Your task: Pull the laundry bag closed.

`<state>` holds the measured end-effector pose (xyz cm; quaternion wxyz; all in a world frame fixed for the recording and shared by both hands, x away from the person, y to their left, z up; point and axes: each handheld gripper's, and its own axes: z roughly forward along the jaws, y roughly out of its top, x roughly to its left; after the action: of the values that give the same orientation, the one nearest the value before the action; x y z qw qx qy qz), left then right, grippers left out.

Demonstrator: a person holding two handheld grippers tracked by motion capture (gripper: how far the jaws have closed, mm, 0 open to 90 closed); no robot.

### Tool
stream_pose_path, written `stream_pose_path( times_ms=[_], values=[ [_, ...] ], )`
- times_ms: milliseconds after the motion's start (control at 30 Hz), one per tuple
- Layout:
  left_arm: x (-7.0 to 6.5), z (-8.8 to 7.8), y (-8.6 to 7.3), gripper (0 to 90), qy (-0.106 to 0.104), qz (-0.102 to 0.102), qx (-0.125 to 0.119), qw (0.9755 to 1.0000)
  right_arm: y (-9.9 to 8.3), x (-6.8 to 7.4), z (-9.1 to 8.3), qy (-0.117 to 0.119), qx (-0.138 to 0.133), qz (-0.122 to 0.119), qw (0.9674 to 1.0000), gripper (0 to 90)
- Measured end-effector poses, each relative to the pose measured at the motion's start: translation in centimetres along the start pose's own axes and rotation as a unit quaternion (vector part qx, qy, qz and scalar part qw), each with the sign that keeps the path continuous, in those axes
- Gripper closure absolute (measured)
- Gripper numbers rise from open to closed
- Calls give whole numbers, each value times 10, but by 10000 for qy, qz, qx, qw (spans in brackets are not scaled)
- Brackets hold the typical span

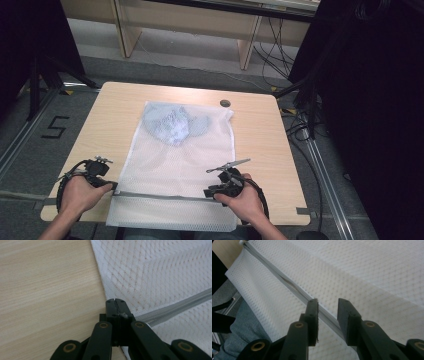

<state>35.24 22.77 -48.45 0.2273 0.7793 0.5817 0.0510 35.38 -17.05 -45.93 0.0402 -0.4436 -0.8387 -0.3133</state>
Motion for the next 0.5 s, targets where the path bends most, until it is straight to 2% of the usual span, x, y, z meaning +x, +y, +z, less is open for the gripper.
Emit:
stream_pose_path(
  times_ms=[33,67,100,133,167,267,300,333,367,433,500],
  values=[
    [-1,1,0,899,22,-11,-28,10000,0,0,0,0,0,0,10000,707],
    [-1,2,1,899,19,57,56,10000,3,4,4,-26,29,-47,10000,701],
    [-1,2,1,899,19,57,56,10000,3,10,4,58,96,155,9998,700],
    [-2,3,1,899,14,13,-12,10000,3,10,4,58,96,155,9998,700],
    [-2,3,1,899,5,19,28,10000,6,10,8,7,37,-100,9999,696],
    [-3,4,1,899,0,8,51,10000,8,16,11,71,66,6,10000,691],
    [-2,3,1,899,37,84,140,9999,10,17,11,5,118,-53,9999,689],
    [-3,4,1,899,87,71,108,9999,12,20,15,70,82,-156,9998,686],
    [-4,5,1,899,79,46,124,9999,14,21,16,79,64,-203,9997,685],
    [-3,5,1,899,54,78,135,9999,16,25,18,112,115,-145,9998,684],
    [-2,6,1,899,1,49,150,9999,21,31,24,197,87,-298,9993,684]
  ],
)
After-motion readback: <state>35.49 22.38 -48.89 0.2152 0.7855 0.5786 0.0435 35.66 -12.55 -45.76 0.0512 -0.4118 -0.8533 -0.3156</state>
